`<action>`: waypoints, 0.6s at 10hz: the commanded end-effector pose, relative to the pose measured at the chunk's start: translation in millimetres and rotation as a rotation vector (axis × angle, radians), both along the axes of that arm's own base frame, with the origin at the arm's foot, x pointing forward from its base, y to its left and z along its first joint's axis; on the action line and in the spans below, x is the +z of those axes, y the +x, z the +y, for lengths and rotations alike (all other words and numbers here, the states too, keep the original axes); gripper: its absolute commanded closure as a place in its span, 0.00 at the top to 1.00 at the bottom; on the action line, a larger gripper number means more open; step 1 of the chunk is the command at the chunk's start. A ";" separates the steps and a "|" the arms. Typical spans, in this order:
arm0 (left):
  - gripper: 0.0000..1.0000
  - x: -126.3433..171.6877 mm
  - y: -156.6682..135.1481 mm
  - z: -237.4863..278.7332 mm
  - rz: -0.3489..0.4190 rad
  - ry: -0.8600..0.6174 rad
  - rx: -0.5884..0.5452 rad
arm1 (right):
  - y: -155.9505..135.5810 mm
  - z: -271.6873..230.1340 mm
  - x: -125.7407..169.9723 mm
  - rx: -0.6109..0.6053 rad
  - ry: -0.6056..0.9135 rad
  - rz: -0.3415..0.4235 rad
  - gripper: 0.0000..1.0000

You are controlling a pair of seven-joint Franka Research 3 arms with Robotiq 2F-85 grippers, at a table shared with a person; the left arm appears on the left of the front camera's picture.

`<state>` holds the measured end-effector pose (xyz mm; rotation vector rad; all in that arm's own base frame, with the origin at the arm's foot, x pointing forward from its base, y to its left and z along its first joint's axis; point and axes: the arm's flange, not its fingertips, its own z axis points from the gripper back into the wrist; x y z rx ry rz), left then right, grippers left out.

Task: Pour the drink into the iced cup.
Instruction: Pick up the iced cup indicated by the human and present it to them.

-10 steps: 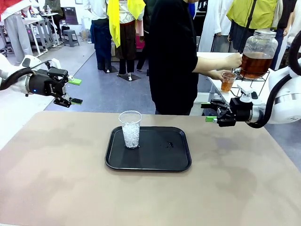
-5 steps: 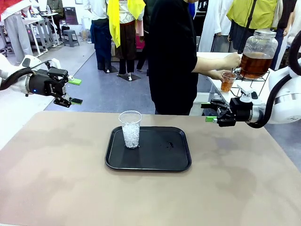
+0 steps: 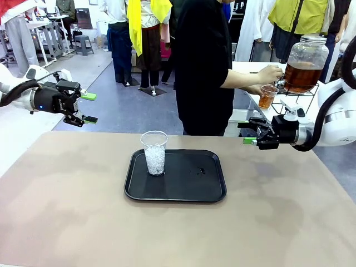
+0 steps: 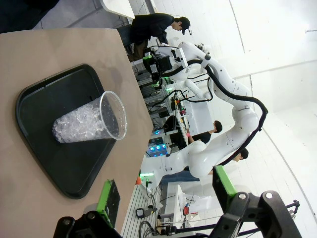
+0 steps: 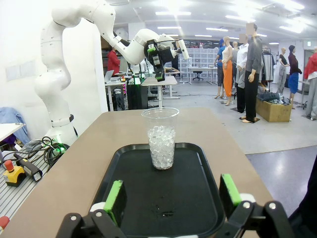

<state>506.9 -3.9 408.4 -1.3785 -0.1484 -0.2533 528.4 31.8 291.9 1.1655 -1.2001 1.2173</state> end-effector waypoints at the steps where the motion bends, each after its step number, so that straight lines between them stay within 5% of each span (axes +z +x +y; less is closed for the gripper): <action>1: 1.00 0.4 -0.3 0.7 -0.002 0.002 -0.002 | 4.9 2.2 4.3 0.002 -0.008 0.001 1.00; 6: 1.00 0.4 -0.3 0.7 -0.002 0.002 -0.002 | 4.9 2.2 4.3 0.002 -0.008 0.001 1.00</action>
